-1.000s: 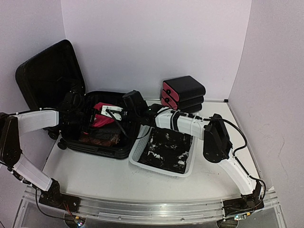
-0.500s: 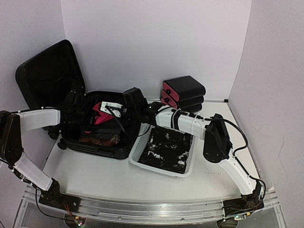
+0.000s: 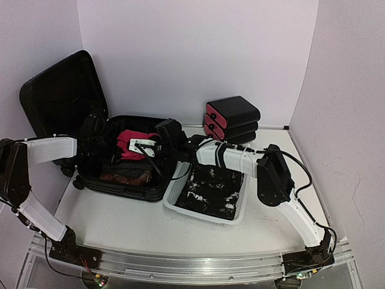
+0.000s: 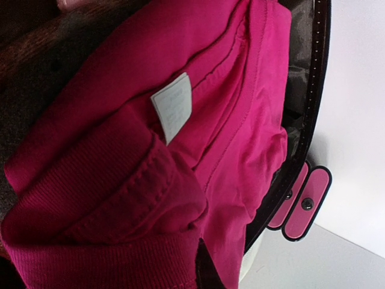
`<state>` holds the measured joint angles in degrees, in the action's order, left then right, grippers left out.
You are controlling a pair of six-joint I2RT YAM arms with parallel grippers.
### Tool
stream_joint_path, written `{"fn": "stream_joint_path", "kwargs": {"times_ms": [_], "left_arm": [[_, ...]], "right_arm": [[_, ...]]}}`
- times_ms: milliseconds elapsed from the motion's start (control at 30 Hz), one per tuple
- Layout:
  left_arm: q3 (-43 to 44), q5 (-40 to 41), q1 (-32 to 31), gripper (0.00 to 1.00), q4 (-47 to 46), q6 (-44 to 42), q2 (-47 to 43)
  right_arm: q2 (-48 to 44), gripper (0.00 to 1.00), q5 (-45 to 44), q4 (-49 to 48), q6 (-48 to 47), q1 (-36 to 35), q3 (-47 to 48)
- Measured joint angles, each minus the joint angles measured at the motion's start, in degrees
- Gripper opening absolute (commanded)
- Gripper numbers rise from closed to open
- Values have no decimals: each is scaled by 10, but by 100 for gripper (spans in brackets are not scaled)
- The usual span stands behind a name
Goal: Open, take out, and arrange the luggage
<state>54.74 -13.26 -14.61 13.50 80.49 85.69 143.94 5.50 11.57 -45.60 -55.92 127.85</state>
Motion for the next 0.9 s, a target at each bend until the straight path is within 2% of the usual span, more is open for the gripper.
{"fn": "stream_joint_path", "kwargs": {"times_ms": [100,267,367,500,600,700,800,900], "left_arm": [[3,-2,0,0,0,-11,-2],[4,-14,1,0,0,-16,-15],[4,-21,1,0,0,-21,-29],[4,-30,1,0,0,-24,-47],[4,-36,1,0,0,-25,-52],[4,-37,1,0,0,-25,-55],[3,-43,1,0,0,-26,-58],[3,-46,1,0,0,-26,-59]], "right_arm": [[-2,0,2,-1,-2,0,-2],[-18,12,5,-3,-14,-1,-28],[-21,23,5,-3,-22,-4,-36],[-21,43,5,-3,-29,-12,-40],[-21,64,2,-2,-33,-20,-40],[-21,77,-10,-3,-38,-30,-40],[-21,82,-39,-11,-37,-42,-40],[-21,83,-59,-30,-34,-49,-40]]}}
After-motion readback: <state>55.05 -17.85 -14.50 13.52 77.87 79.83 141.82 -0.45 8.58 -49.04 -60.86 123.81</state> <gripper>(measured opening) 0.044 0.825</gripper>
